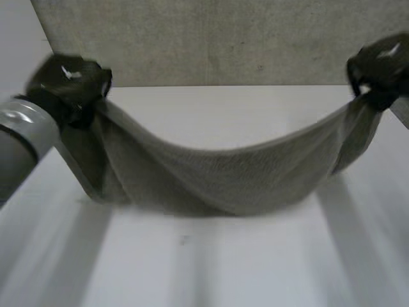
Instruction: Fold the towel.
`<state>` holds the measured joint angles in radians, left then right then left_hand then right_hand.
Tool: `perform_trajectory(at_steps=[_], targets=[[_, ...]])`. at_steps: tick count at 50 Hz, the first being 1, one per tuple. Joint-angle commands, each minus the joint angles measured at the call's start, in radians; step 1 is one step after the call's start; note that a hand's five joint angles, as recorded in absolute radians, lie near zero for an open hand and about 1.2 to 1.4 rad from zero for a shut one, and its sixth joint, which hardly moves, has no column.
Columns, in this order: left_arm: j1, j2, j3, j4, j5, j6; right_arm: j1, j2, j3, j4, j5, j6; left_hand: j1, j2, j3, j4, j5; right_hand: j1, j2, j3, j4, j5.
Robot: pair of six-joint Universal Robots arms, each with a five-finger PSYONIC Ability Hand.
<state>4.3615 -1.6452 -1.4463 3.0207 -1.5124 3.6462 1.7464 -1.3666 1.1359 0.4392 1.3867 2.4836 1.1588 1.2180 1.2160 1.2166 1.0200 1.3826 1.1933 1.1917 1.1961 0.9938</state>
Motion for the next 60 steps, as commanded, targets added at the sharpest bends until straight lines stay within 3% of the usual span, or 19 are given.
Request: perform_trajectory(at_steps=[1,5,11,13,16,22,25,27,31,36,42,43,44,45,47,53,60], targets=[[0.032,-0.308,0.094,0.015,0.001,0.005,0.03,0.257,-0.053,-0.025,0.008,-0.012,0.237,0.178,0.18,0.18,0.202,0.014,0.203,0.205,0.2,0.228],[0.03,-0.462,0.287,0.021,0.0,0.002,0.056,0.384,-0.168,-0.149,0.008,0.059,0.237,0.178,0.18,0.18,0.202,0.014,0.203,0.205,0.2,0.228],[0.026,-0.539,0.574,0.044,-0.009,-0.021,0.062,0.417,-0.272,-0.392,0.015,0.212,0.237,0.178,0.18,0.18,0.202,0.014,0.203,0.205,0.2,0.228],[0.021,-0.551,0.766,0.084,-0.017,-0.066,0.061,0.38,-0.301,-0.579,0.082,0.299,0.237,0.178,0.18,0.18,0.202,0.014,0.203,0.205,0.2,0.228],[0.016,-0.542,0.907,0.116,-0.026,-0.15,0.061,0.293,-0.289,-0.715,0.144,0.346,0.237,0.178,0.18,0.18,0.202,0.014,0.203,0.205,0.2,0.228],[0.013,-0.492,0.972,0.098,-0.065,-0.267,0.059,0.179,-0.216,-0.737,0.117,0.36,0.237,0.178,0.18,0.18,0.202,0.014,0.203,0.205,0.2,0.228],[0.009,-0.433,0.886,0.01,-0.072,-0.307,0.054,0.129,-0.142,-0.678,0.06,0.354,0.237,0.178,0.18,0.18,0.202,0.014,0.203,0.205,0.2,0.228],[0.01,-0.38,0.726,-0.077,-0.069,-0.308,0.051,0.112,-0.072,-0.555,0.003,0.339,0.237,0.178,0.18,0.18,0.202,0.014,0.203,0.205,0.2,0.228],[0.023,-0.326,0.504,-0.105,-0.066,-0.31,0.039,0.107,0.002,-0.441,-0.038,0.305,0.237,0.178,0.18,0.18,0.202,0.014,0.203,0.205,0.2,0.228],[0.038,-0.237,0.062,0.028,-0.055,-0.291,0.018,0.127,0.201,-0.335,-0.064,0.106,0.237,0.178,0.18,0.18,0.202,0.014,0.203,0.205,0.2,0.228],[0.047,-0.197,-0.164,0.153,-0.035,-0.222,0.007,0.188,0.301,-0.358,-0.058,0.015,0.237,0.178,0.18,0.18,0.202,0.014,0.203,0.205,0.2,0.228],[0.046,-0.183,-0.216,0.182,-0.031,-0.195,0.011,0.204,0.321,-0.375,-0.057,0.021,0.237,0.178,0.18,0.18,0.202,-0.131,0.059,0.06,0.056,0.084],[0.036,-0.17,-0.257,0.203,-0.029,-0.175,0.016,0.216,0.337,-0.39,-0.057,0.037,0.237,0.178,0.18,0.18,0.202,-0.463,-0.274,-0.273,-0.277,-0.249],[0.036,-0.169,-0.258,0.204,-0.029,-0.175,0.016,0.216,0.337,-0.39,-0.057,0.037,0.237,0.178,0.18,0.18,0.202,-0.467,-0.277,-0.276,-0.28,-0.252],[0.032,-0.156,-0.29,0.219,-0.029,-0.163,0.019,0.236,0.355,-0.424,-0.057,0.107,0.237,0.178,0.18,0.18,0.202,-0.903,-0.713,-0.712,-0.716,-0.688],[-0.017,-0.056,-0.318,0.224,-0.032,-0.161,0.031,0.239,0.361,-0.459,-0.058,0.25,0.237,0.178,0.18,0.18,0.202,-1.116,-0.926,-0.925,-0.929,-0.901],[-0.048,0.099,-0.234,0.219,-0.034,-0.163,0.178,0.222,0.352,-0.523,-0.049,0.417,0.237,0.178,0.18,0.18,0.202,-1.177,-0.988,-0.986,-0.99,-0.963]])
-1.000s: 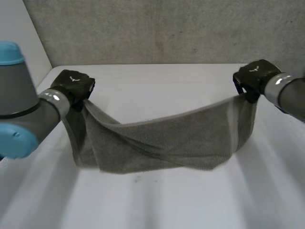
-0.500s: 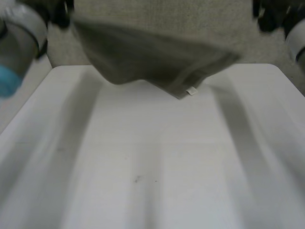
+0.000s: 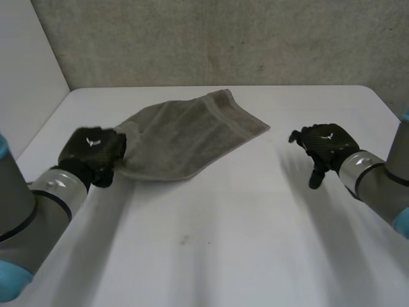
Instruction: Fold the towel.
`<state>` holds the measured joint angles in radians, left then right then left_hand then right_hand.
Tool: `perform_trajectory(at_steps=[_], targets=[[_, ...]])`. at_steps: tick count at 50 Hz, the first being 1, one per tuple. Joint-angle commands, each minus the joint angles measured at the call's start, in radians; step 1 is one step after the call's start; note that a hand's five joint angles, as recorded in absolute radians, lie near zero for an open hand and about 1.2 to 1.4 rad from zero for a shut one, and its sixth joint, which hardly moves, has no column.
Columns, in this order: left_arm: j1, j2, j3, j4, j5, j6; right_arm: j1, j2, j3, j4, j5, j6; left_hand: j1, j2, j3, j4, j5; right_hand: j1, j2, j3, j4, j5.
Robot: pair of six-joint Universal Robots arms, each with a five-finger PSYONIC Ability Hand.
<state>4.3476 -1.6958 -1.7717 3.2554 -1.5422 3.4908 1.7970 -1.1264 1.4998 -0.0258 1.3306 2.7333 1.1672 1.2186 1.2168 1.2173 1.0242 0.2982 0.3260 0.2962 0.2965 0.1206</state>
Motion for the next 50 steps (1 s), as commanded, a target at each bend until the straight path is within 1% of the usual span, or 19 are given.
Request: perform_trajectory(at_steps=[1,9,15,20,23,25,26,28,29,30,31,32,36,39,41,42,44,45,50], targets=[[-0.034,0.149,0.092,-0.016,-0.004,-0.007,0.128,-0.018,-0.012,-0.059,0.007,0.167,0.229,0.178,0.18,0.179,0.198,-0.093,-0.121,-0.091,-0.091,-0.09],[-0.078,0.217,0.229,-0.097,-0.006,-0.009,0.321,0.058,-0.125,-0.101,0.009,0.347,0.229,0.178,0.18,0.179,0.198,-0.124,-0.151,-0.122,-0.122,-0.121],[-0.121,0.252,0.281,-0.163,-0.012,-0.009,0.381,0.163,-0.225,-0.163,0.013,0.408,0.229,0.178,0.18,0.179,0.198,-0.124,-0.151,-0.122,-0.122,-0.121],[-0.125,0.303,0.271,-0.166,-0.012,-0.009,0.39,0.304,-0.36,-0.223,0.091,0.408,0.229,0.178,0.18,0.179,0.198,-0.124,-0.151,-0.122,-0.122,-0.121],[-0.117,0.331,0.264,-0.168,-0.015,-0.009,0.387,0.412,-0.463,-0.226,0.163,0.391,0.229,0.178,0.18,0.179,0.198,-0.025,-0.053,-0.023,-0.024,-0.022],[-0.112,0.35,0.261,-0.168,-0.016,-0.009,0.383,0.485,-0.532,-0.204,0.193,0.358,0.229,0.178,0.18,0.179,0.198,0.281,0.253,0.283,0.283,0.284],[-0.112,0.35,0.261,-0.168,-0.016,-0.009,0.383,0.485,-0.532,-0.204,0.193,0.358,0.229,0.178,0.18,0.179,0.198,0.283,0.255,0.285,0.285,0.286],[-0.109,0.357,0.261,-0.169,-0.016,-0.01,0.372,0.52,-0.555,-0.191,0.205,0.31,0.229,0.178,0.18,0.179,0.198,0.607,0.579,0.609,0.609,0.61],[-0.1,0.36,0.258,-0.169,-0.016,-0.009,0.372,0.52,-0.555,-0.19,0.205,0.31,0.229,0.178,0.18,0.179,0.198,0.609,0.581,0.611,0.611,0.612],[-0.086,0.361,0.256,-0.169,-0.016,-0.009,0.358,0.525,-0.556,-0.186,0.209,0.293,0.229,0.178,0.18,0.179,0.198,0.87,0.843,0.872,0.872,0.873],[-0.086,0.361,0.256,-0.169,-0.016,-0.009,0.358,0.525,-0.556,-0.186,0.209,0.293,0.229,0.178,0.18,0.179,0.198,0.873,0.845,0.875,0.875,0.876],[-0.065,0.361,0.255,-0.169,-0.015,-0.009,0.332,0.521,-0.555,-0.181,0.222,0.287,0.229,0.178,0.18,0.179,0.198,1.096,1.068,1.098,1.098,1.099],[0.016,0.354,0.241,-0.166,-0.007,-0.01,0.221,0.432,-0.506,-0.178,0.277,0.292,0.229,0.178,0.18,0.179,0.198,1.098,1.07,1.1,1.1,1.101],[0.044,0.347,0.229,-0.164,-0.004,-0.01,0.183,0.369,-0.464,-0.18,0.274,0.295,0.229,0.178,0.18,0.179,0.198,1.098,1.07,1.1,1.1,1.101],[0.075,0.343,0.21,-0.161,-0.003,-0.009,0.121,0.239,-0.373,-0.203,0.242,0.295,0.229,0.178,0.18,0.179,0.198,1.098,1.07,1.1,1.1,1.101],[0.075,0.343,0.21,-0.161,-0.003,-0.009,0.121,0.238,-0.372,-0.203,0.242,0.295,0.229,0.178,0.18,0.179,0.198,1.098,1.07,1.1,1.1,1.101],[0.084,0.332,0.186,-0.16,-0.003,-0.01,0.075,0.092,-0.287,-0.213,0.162,0.293,0.229,0.178,0.18,0.179,0.198,1.098,1.07,1.1,1.1,1.101],[0.084,0.332,0.186,-0.16,-0.003,-0.01,0.074,0.091,-0.286,-0.214,0.162,0.293,0.229,0.178,0.18,0.179,0.198,1.098,1.07,1.1,1.1,1.101],[0.06,0.278,0.156,-0.157,-0.003,-0.009,0.032,-0.162,-0.201,-0.134,0.035,0.272,0.229,0.178,0.18,0.179,0.198,1.098,1.07,1.1,1.1,1.101]])
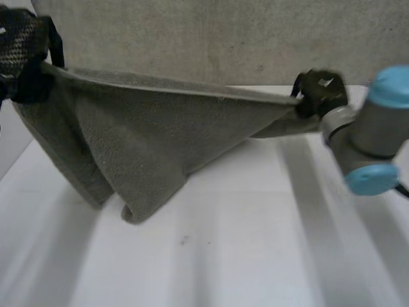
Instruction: Fold the towel.
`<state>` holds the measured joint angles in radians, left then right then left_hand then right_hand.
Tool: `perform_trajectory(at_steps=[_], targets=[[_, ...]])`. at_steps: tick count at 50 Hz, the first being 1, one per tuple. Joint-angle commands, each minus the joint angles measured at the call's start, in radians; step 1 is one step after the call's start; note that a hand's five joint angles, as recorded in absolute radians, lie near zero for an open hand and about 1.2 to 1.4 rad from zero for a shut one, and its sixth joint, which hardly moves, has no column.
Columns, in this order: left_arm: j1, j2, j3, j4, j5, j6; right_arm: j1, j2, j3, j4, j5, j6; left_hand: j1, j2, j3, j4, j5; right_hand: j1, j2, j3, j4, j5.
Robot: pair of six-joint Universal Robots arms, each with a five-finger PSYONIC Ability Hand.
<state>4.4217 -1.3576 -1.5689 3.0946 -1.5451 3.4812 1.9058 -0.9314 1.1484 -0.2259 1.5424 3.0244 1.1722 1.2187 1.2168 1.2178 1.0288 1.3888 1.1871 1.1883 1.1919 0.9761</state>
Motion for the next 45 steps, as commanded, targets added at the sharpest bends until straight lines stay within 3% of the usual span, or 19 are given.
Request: perform_trajectory(at_steps=[1,6,8,9,11,16,25,30,35,36,38,39,43,45], targets=[[-0.015,-0.06,-0.046,0.004,0.0,0.001,-0.077,-0.357,0.151,0.066,-0.177,-0.019,0.224,0.178,0.179,0.178,0.193,0.007,0.209,0.208,0.204,0.246],[-0.027,-0.09,-0.062,0.004,0.002,0.004,-0.103,-0.495,0.137,0.301,-0.206,-0.137,0.224,0.178,0.179,0.178,0.193,0.007,0.209,0.208,0.204,0.246],[-0.027,-0.113,-0.063,0.003,0.003,0.007,-0.126,-0.535,0.134,0.446,-0.208,-0.288,0.224,0.178,0.179,0.178,0.193,0.007,0.209,0.208,0.204,0.246],[-0.027,-0.113,-0.063,0.003,0.003,0.007,-0.126,-0.535,0.134,0.447,-0.208,-0.289,0.224,0.178,0.179,0.178,0.193,0.007,0.209,0.208,0.204,0.246],[-0.027,-0.145,-0.065,-0.002,0.003,0.013,-0.126,-0.531,0.14,0.583,-0.199,-0.48,0.224,0.178,0.179,0.178,0.193,0.007,0.209,0.208,0.204,0.246],[-0.027,-0.216,-0.068,-0.01,0.003,0.016,-0.126,-0.489,0.152,0.726,-0.18,-0.662,0.224,0.178,0.179,0.178,0.193,0.007,0.209,0.208,0.204,0.246],[-0.024,-0.436,-0.036,-0.001,0.003,0.076,-0.125,-0.29,0.125,0.718,-0.166,-0.67,0.224,0.178,0.179,0.178,0.193,0.007,0.209,0.208,0.204,0.246],[-0.027,-0.589,0.092,0.015,0.003,0.124,-0.091,-0.158,0.021,0.58,-0.127,-0.656,0.224,0.178,0.179,0.178,0.193,0.007,0.209,0.208,0.204,0.246],[-0.028,-0.712,0.433,0.114,-0.003,0.119,-0.042,-0.067,-0.227,0.256,-0.006,-0.569,0.224,0.178,0.179,0.178,0.193,0.007,0.209,0.208,0.204,0.246],[-0.028,-0.712,0.434,0.115,-0.003,0.119,-0.042,-0.067,-0.228,0.255,-0.005,-0.569,0.224,0.178,0.179,0.178,0.193,0.007,0.209,0.208,0.204,0.246],[-0.028,-0.721,0.597,0.223,-0.004,0.108,-0.042,-0.089,-0.282,0.043,0.008,-0.503,0.224,0.178,0.179,0.178,0.193,0.007,0.209,0.208,0.204,0.246],[-0.028,-0.721,0.598,0.223,-0.004,0.108,-0.042,-0.089,-0.282,0.042,0.008,-0.503,0.224,0.178,0.179,0.178,0.193,0.007,0.209,0.208,0.204,0.246],[-0.024,-0.7,0.722,0.381,-0.013,0.029,-0.047,-0.182,-0.25,-0.234,0.013,-0.425,0.224,0.178,0.179,0.178,0.193,0.007,0.209,0.208,0.204,0.246],[-0.022,-0.683,0.727,0.407,-0.015,-0.003,-0.047,-0.21,-0.219,-0.272,0.01,-0.417,0.224,0.178,0.179,0.178,0.193,0.007,0.209,0.208,0.204,0.246]])
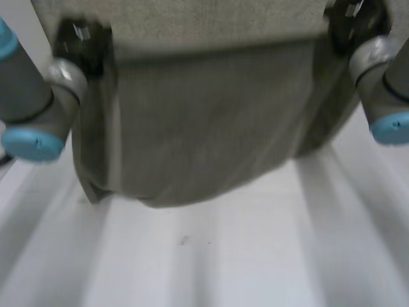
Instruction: Fold the towel.
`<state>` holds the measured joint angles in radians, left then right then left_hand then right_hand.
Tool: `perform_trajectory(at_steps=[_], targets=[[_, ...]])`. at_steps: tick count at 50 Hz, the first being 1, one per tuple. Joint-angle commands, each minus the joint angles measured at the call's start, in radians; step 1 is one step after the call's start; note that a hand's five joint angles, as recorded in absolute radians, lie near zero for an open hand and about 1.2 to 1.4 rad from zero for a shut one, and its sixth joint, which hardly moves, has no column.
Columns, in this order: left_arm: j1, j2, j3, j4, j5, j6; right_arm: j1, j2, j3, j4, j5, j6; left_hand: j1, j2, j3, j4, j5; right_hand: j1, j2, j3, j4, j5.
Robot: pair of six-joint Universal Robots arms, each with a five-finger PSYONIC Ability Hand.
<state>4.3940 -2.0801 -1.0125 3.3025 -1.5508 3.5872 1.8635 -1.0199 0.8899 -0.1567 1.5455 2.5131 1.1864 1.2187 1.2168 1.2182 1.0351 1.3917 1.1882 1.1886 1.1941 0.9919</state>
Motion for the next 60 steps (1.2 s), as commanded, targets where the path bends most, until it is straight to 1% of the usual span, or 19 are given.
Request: perform_trajectory(at_steps=[1,7,9,12,18,23,29,31,32,34,37,39,40,42,45,47,51,56,60], targets=[[0.01,0.064,0.164,0.204,-0.008,-0.139,-0.004,-0.14,0.069,-0.346,-0.002,0.096,0.21,0.178,0.179,0.178,0.187,0.005,0.208,0.208,0.202,0.23],[0.015,0.112,0.055,0.192,-0.002,-0.193,-0.006,-0.175,0.159,-0.262,-0.059,0.096,0.21,0.178,0.179,0.178,0.187,0.005,0.208,0.208,0.202,0.23],[0.016,0.129,-0.068,0.19,0.008,-0.191,-0.007,-0.178,0.226,-0.163,-0.109,0.095,0.21,0.178,0.179,0.178,0.187,0.005,0.208,0.208,0.202,0.23],[0.018,0.149,-0.214,0.195,0.011,-0.191,-0.013,-0.177,0.3,-0.098,-0.148,0.093,0.21,0.178,0.179,0.178,0.187,0.005,0.208,0.208,0.202,0.23],[0.018,0.146,-0.422,0.21,0.034,-0.188,-0.047,-0.149,0.425,-0.086,-0.183,0.089,0.21,0.178,0.179,0.178,0.187,0.005,0.208,0.208,0.202,0.23],[0.019,0.08,-0.619,0.252,0.1,-0.151,-0.053,-0.02,0.533,-0.067,-0.216,0.047,0.21,0.178,0.179,0.178,0.187,0.005,0.208,0.208,0.202,0.23],[0.03,0.057,-0.722,0.25,0.098,-0.065,-0.058,0.011,0.597,-0.017,-0.209,-0.068,0.21,0.178,0.179,0.178,0.187,0.005,0.208,0.208,0.202,0.23],[0.054,0.081,-0.797,0.236,0.098,0.013,-0.076,-0.031,0.636,0.049,-0.203,-0.129,0.21,0.178,0.179,0.178,0.187,0.005,0.208,0.208,0.202,0.23],[0.054,0.081,-0.798,0.236,0.098,0.013,-0.076,-0.031,0.636,0.049,-0.203,-0.129,0.21,0.178,0.179,0.178,0.187,0.005,0.208,0.208,0.202,0.23],[0.085,0.174,-0.886,0.214,0.1,0.091,-0.093,-0.119,0.672,0.145,-0.2,-0.164,0.21,0.178,0.179,0.178,0.187,0.005,0.208,0.208,0.202,0.23],[0.091,0.23,-0.929,0.19,0.103,0.125,-0.101,-0.169,0.684,0.203,-0.2,-0.177,0.21,0.178,0.179,0.178,0.187,0.005,0.208,0.208,0.202,0.23],[0.093,0.346,-0.998,0.117,0.104,0.172,-0.121,-0.26,0.708,0.334,-0.2,-0.203,0.21,0.178,0.179,0.178,0.187,0.005,0.208,0.208,0.202,0.23],[0.093,0.347,-0.999,0.117,0.104,0.173,-0.121,-0.261,0.709,0.335,-0.2,-0.203,0.21,0.178,0.179,0.178,0.187,0.005,0.208,0.208,0.202,0.23],[0.093,0.478,-1.041,-0.004,0.109,0.183,-0.147,-0.359,0.727,0.478,-0.205,-0.246,0.21,0.178,0.179,0.178,0.187,0.005,0.208,0.208,0.202,0.23],[0.094,0.54,-1.052,-0.069,0.112,0.185,-0.161,-0.417,0.736,0.543,-0.206,-0.273,0.21,0.178,0.179,0.178,0.187,0.005,0.208,0.208,0.202,0.23],[0.096,0.632,-1.052,-0.171,0.132,0.185,-0.19,-0.494,0.739,0.636,-0.215,-0.347,0.21,0.178,0.179,0.178,0.187,0.005,0.208,0.208,0.202,0.23],[0.099,0.673,-1.041,-0.225,0.163,0.191,-0.214,-0.513,0.719,0.644,-0.22,-0.395,0.21,0.178,0.179,0.178,0.187,0.005,0.208,0.208,0.202,0.23],[0.119,0.663,-0.988,-0.207,0.196,0.189,-0.214,-0.494,0.689,0.519,-0.217,-0.401,0.21,0.178,0.179,0.178,0.187,0.005,0.208,0.208,0.202,0.23],[0.153,0.504,-0.902,-0.14,0.195,0.191,-0.208,-0.349,0.66,0.404,-0.191,-0.405,0.21,0.178,0.179,0.178,0.187,0.005,0.208,0.208,0.202,0.23]])
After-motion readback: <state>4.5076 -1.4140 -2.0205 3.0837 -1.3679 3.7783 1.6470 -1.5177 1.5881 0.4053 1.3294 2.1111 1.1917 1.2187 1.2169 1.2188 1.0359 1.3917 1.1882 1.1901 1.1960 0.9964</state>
